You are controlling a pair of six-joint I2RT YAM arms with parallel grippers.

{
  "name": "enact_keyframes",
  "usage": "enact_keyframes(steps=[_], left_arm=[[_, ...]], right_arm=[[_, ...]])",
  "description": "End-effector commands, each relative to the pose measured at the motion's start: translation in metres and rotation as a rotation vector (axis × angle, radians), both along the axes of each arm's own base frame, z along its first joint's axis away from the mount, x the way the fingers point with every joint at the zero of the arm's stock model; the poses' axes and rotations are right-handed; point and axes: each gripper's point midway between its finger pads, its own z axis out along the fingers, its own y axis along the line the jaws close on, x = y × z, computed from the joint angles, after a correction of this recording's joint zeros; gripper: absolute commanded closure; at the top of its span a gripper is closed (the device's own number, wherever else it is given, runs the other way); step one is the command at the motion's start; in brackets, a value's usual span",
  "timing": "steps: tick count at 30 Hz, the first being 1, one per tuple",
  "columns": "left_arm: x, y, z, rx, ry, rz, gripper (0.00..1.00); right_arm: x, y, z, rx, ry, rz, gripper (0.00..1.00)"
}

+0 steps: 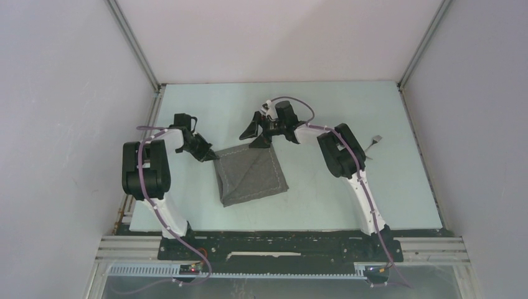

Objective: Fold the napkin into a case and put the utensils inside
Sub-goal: Smooth out the top corner of the smaller-rectangle-folded napkin at the center of the board.

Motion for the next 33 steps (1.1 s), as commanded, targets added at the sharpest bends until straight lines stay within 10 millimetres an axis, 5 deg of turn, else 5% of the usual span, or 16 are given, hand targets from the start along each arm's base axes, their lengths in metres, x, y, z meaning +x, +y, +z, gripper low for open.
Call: enact_keyframes(steps=[1,7,11,13,19,25,33], left_arm=[[-0.015,0.008,-0.013,0.022,0.078,0.03,1.0],[-0.016,0.006,-0.014,0.009,0.103,0.042,1.0],[-0.016,0.006,-0.014,0.007,0.109,0.029,1.0],[-0.016,0.005,-0.015,0.006,0.11,0.029,1.0],[-0.014,0.0,-0.017,-0.034,0.121,0.026,1.0],[-0.013,-0.001,-0.015,-0.046,0.113,0.023,1.0],[-0.012,-0.004,-0.014,-0.072,0.114,0.021,1.0]], right_arm=[[0.019,-0.007,0.002,0.02,-0.044,-0.026,0.07],[0.041,-0.037,0.001,0.014,-0.057,-0.069,0.07],[0.056,-0.071,0.034,-0.07,-0.138,-0.107,0.06],[0.044,-0.083,0.061,-0.169,-0.179,-0.109,0.06],[-0.037,-0.037,0.101,-0.147,-0.27,-0.099,0.04],[-0.11,0.042,0.086,0.081,-0.107,0.083,0.0],[-0.14,0.078,0.048,0.156,0.042,0.129,0.01]])
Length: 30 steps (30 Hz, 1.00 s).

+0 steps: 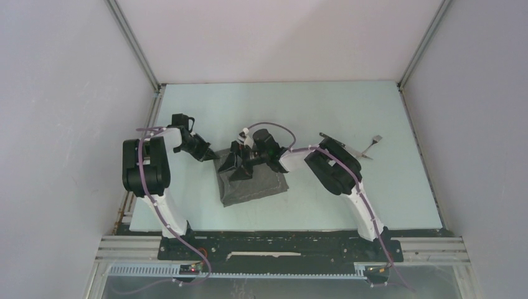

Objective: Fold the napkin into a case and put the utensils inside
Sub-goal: Smooth out the top corner of the smaller-rectangle-folded napkin at the center of the board.

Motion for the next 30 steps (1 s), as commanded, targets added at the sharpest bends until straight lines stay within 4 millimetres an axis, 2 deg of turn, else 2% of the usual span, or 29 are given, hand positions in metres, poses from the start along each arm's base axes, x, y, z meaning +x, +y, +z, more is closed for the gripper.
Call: enact_keyframes(steps=[1,6,13,20,23,26,30], left_arm=[[-0.012,-0.001,-0.012,0.005,0.072,-0.004,1.0],[-0.013,0.001,-0.012,0.011,0.072,0.001,1.0],[-0.012,0.004,-0.01,0.023,0.063,0.0,1.0],[-0.012,0.0,-0.009,0.004,0.065,-0.001,1.0],[-0.011,0.002,-0.007,0.011,0.055,-0.001,1.0],[-0.011,0.002,-0.006,0.01,0.055,-0.001,1.0],[-0.01,0.002,-0.004,0.006,0.05,0.0,1.0]], right_arm=[[0.005,0.011,0.016,0.108,0.033,-0.017,0.01],[-0.005,0.017,0.004,0.118,0.085,0.004,0.02],[-0.017,0.014,0.009,0.132,0.091,0.042,0.03],[-0.044,0.015,0.0,0.108,0.097,0.119,0.06],[-0.047,0.008,0.0,0.098,0.062,0.119,0.06],[-0.042,0.0,0.007,0.075,0.009,0.116,0.06],[-0.045,-0.002,0.024,0.078,-0.027,0.133,0.05]])
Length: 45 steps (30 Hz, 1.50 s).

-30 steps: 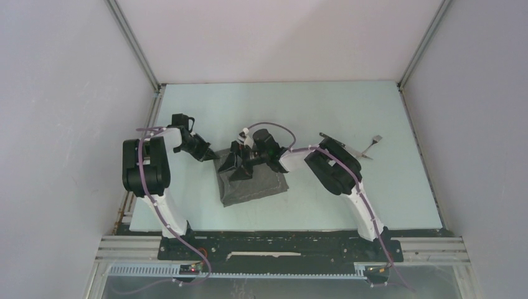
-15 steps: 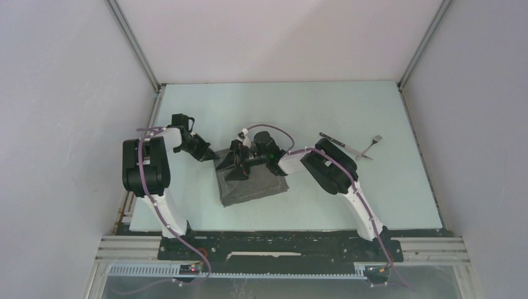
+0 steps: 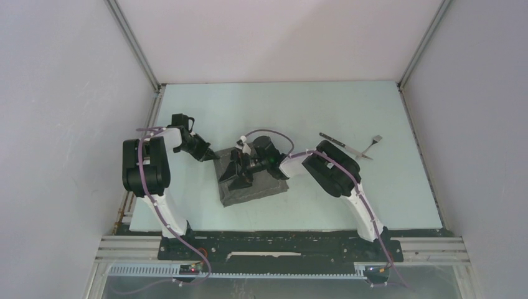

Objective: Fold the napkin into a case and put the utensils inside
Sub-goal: Smooth out the top corner of the smaller-rectangle-folded napkin at the center of the board.

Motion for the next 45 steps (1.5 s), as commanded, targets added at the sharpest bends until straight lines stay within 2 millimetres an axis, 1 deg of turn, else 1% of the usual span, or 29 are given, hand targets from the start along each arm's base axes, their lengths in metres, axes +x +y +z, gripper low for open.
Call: enact_keyframes(steps=[1,5,9,12,17,21,24,26,28,30,34,36,38,42,44,45], left_arm=[[-0.009,0.001,-0.005,0.008,0.049,-0.001,1.0],[-0.009,0.001,-0.004,0.011,0.046,0.0,1.0],[-0.01,0.001,-0.004,0.009,0.047,-0.001,1.0],[-0.009,0.002,-0.004,0.009,0.046,0.0,1.0],[-0.009,0.001,-0.004,0.008,0.046,0.001,1.0],[-0.009,0.001,-0.004,0.006,0.048,-0.001,1.0],[-0.008,0.001,-0.004,0.006,0.045,0.001,1.0],[-0.008,0.001,-0.004,0.006,0.043,0.0,1.0],[-0.008,0.001,-0.004,0.008,0.045,0.001,1.0],[-0.008,0.001,-0.004,0.005,0.046,0.001,1.0],[-0.007,0.001,-0.003,0.006,0.04,0.001,1.0],[-0.008,0.001,-0.003,0.005,0.042,0.001,1.0],[-0.008,0.001,-0.004,0.005,0.043,0.001,1.0],[-0.007,0.001,-0.003,0.006,0.042,0.0,1.0],[-0.007,0.001,-0.004,0.006,0.043,0.001,1.0],[-0.007,0.001,-0.003,0.005,0.042,0.0,1.0]], right_arm=[[-0.006,-0.002,0.047,0.06,-0.106,0.042,0.05],[-0.014,0.003,0.045,0.076,-0.092,0.061,0.05],[-0.02,0.008,0.031,0.078,-0.057,0.076,0.06],[-0.028,0.011,0.024,0.068,-0.048,0.093,0.06],[-0.041,0.015,0.019,0.068,-0.039,0.131,0.06],[-0.048,0.014,0.015,0.061,-0.033,0.155,0.08],[-0.045,0.012,0.025,0.052,-0.074,0.147,0.08],[-0.043,0.011,0.038,0.05,-0.101,0.142,0.08],[-0.044,0.01,0.046,0.048,-0.113,0.141,0.07],[-0.049,0.011,0.047,0.046,-0.114,0.152,0.06],[-0.063,0.018,0.034,0.037,-0.087,0.177,0.06],[-0.068,0.021,0.03,0.043,-0.07,0.183,0.06],[-0.072,0.025,0.021,0.04,-0.058,0.184,0.06],[-0.074,0.026,0.0,0.015,-0.03,0.179,0.07],[-0.074,0.021,-0.013,-0.019,-0.035,0.168,0.07],[-0.071,0.018,-0.017,-0.029,-0.037,0.156,0.07]])
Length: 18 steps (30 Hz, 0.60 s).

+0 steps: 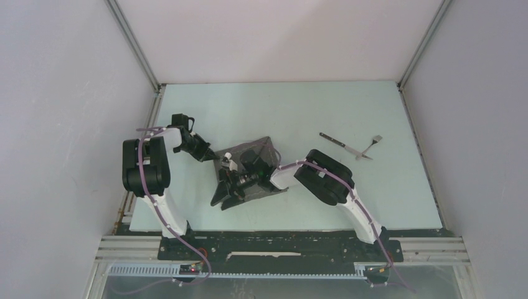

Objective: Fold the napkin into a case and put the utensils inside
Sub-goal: Smooth out the top corner of the smaller-rectangle-folded napkin at the center of the board.

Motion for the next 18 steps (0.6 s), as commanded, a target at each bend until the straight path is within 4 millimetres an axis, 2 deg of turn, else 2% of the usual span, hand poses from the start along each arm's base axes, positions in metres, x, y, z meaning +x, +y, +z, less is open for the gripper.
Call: enact_keyframes(steps=[1,3,5,7,11,13,15,17,18], left_arm=[[-0.007,0.001,-0.003,0.008,0.041,-0.001,1.0],[-0.007,0.001,-0.004,0.007,0.043,-0.001,1.0],[-0.006,0.001,-0.003,0.007,0.039,-0.002,1.0],[-0.004,0.0,0.0,0.002,0.024,-0.013,1.0],[0.007,0.0,0.016,0.006,-0.046,-0.047,1.0],[0.015,-0.001,0.035,0.005,-0.111,-0.069,1.0],[0.021,-0.004,0.064,0.002,-0.185,-0.098,0.96],[0.027,-0.007,0.097,0.006,-0.258,-0.135,0.87],[0.027,-0.008,0.114,0.021,-0.293,-0.152,0.79]], right_arm=[[0.008,-0.005,-0.018,-0.031,-0.013,-0.037,0.07],[0.013,-0.011,-0.021,-0.047,-0.015,-0.052,0.07],[0.016,-0.012,-0.014,-0.042,-0.034,-0.056,0.07],[0.016,-0.01,0.001,-0.012,-0.038,-0.05,0.07],[0.009,-0.006,0.046,0.053,-0.076,-0.027,0.06],[0.007,-0.009,0.065,0.059,-0.108,-0.027,0.06],[0.005,-0.016,0.08,0.041,-0.157,-0.033,0.05],[0.002,-0.028,0.082,-0.032,-0.219,-0.042,0.05],[0.003,-0.034,0.082,-0.072,-0.258,-0.06,0.05]])
